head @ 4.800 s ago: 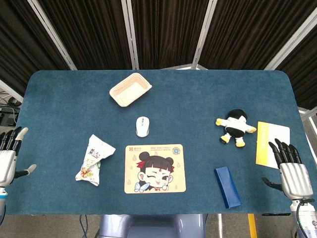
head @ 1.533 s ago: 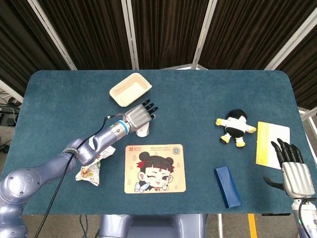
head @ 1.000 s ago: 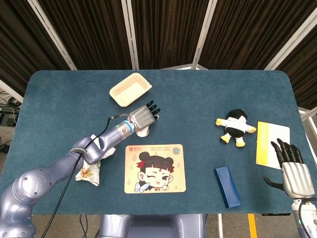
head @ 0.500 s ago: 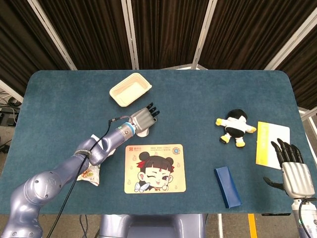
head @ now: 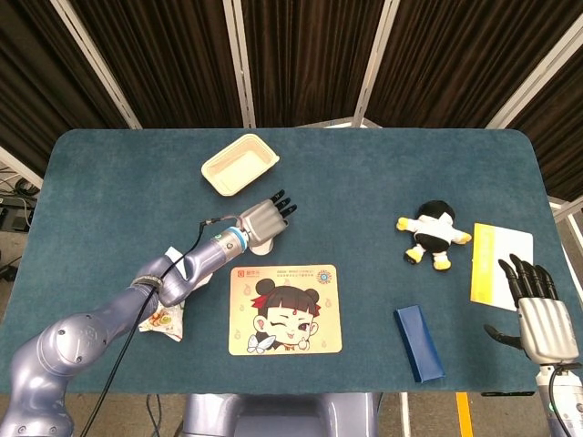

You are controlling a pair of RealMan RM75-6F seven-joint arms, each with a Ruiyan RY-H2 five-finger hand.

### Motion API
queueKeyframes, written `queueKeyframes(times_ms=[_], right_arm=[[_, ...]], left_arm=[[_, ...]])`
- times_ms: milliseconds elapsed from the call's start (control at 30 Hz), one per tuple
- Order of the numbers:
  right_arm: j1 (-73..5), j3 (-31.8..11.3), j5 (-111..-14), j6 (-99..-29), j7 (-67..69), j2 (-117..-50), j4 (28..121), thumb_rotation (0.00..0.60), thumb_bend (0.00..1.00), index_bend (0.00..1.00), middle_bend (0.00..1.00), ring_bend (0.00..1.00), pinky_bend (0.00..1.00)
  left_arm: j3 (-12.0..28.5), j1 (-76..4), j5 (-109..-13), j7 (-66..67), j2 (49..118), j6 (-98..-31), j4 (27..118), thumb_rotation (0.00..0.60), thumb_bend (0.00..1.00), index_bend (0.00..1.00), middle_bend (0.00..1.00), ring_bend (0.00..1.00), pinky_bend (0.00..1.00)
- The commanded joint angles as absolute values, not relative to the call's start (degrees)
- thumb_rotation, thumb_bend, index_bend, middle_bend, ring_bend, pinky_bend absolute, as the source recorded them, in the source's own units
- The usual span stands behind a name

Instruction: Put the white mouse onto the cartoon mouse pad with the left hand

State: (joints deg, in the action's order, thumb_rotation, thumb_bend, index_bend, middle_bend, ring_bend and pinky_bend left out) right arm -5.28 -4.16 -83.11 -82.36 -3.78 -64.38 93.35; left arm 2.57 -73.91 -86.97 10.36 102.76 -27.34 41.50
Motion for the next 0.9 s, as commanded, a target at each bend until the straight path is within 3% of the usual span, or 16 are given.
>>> queueKeyframes(times_ms=[33,533,900], right_arm=[[-5.3,-4.2,-83.1,-82.4,-3.8,-64.4,93.4,0.600,0.10,0.03,0.00,0.00,0.00],[-5.3,-4.2,-83.0,-82.4,-4.1,-64.4,93.4,0.600,0.10,0.03,0.00,0.00,0.00],[-5.3,-4.2,-83.0,-82.4,-3.9,-64.4,93.4,0.600,0.10,0.03,0.00,0.00,0.00]], left_arm=[[2.9,-74.1,-87.3,11.1,100.3,-29.1,45.7,0.600,0.13,0.55,0.00,0.00,0.00],[5.9,-75.1,-84.2,19.7,94.7,-30.9,63.6,0.600,0.13,0.55,0.00,0.00,0.00],[6.5,-75.2,-82.4,23.4,94.8,-31.8,70.4,0.600,0.13,0.56,0.00,0.00,0.00]])
